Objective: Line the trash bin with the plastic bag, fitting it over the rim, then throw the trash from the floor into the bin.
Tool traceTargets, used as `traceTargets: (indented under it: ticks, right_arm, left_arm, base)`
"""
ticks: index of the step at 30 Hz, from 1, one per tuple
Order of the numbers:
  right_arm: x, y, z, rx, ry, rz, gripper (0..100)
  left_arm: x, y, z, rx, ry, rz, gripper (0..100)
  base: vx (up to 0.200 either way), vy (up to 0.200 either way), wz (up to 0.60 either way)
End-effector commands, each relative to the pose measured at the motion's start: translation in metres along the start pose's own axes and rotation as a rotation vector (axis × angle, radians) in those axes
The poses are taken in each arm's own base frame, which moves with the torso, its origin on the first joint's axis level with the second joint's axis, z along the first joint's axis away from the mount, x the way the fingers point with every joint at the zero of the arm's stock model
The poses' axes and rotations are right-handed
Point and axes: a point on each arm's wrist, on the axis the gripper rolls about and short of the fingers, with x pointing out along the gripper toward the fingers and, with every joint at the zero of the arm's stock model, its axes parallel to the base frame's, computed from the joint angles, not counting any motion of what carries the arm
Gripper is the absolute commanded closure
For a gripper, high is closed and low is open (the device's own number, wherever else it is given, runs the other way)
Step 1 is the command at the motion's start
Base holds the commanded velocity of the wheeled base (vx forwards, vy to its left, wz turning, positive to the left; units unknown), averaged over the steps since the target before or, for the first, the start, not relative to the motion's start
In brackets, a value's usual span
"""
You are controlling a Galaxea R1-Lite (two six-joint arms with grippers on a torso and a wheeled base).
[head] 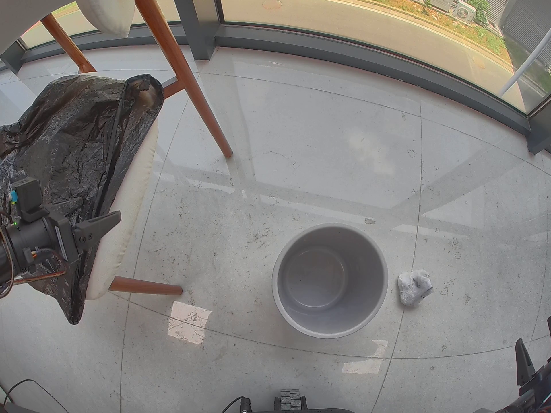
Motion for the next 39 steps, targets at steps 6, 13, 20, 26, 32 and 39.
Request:
traceTargets:
  ticks: [6, 13, 20, 26, 32, 39]
  right_arm:
    - [0.0, 0.0, -0.005, 0.0, 0.006, 0.0, 0]
    - [0.0, 0.0, -0.005, 0.001, 0.006, 0.0, 0]
    - [0.0, 0.0, -0.005, 0.001, 0.006, 0.0, 0]
    - [0.0, 0.0, -0.005, 0.001, 0.006, 0.0, 0]
    - [0.0, 0.0, -0.005, 0.001, 0.006, 0.0, 0]
    - [0.0, 0.0, -0.005, 0.001, 0.006, 0.0, 0]
  left_arm:
    - [0.023, 0.009, 0.001, 0.001, 0.023, 0.026, 0]
    - [0.025, 0.01, 0.001, 0.057, 0.032, 0.084, 0]
    - [0.025, 0.009, -0.001, 0.123, 0.049, 0.112, 100]
    - [0.025, 0.009, -0.002, 0.123, 0.054, 0.116, 100]
    - [0.024, 0.008, 0.009, 0.119, 0.017, 0.104, 100]
    - [0.012, -0.006, 0.037, -0.023, -0.02, 0.029, 100]
  base:
    - [0.0, 0.0, 0.0]
    - [0.0, 0.0, 0.0]
    - [0.0, 0.0, 0.0]
    - [0.0, 0.0, 0.0]
    - [0.0, 0.0, 0.0]
    - [0.0, 0.0, 0.0]
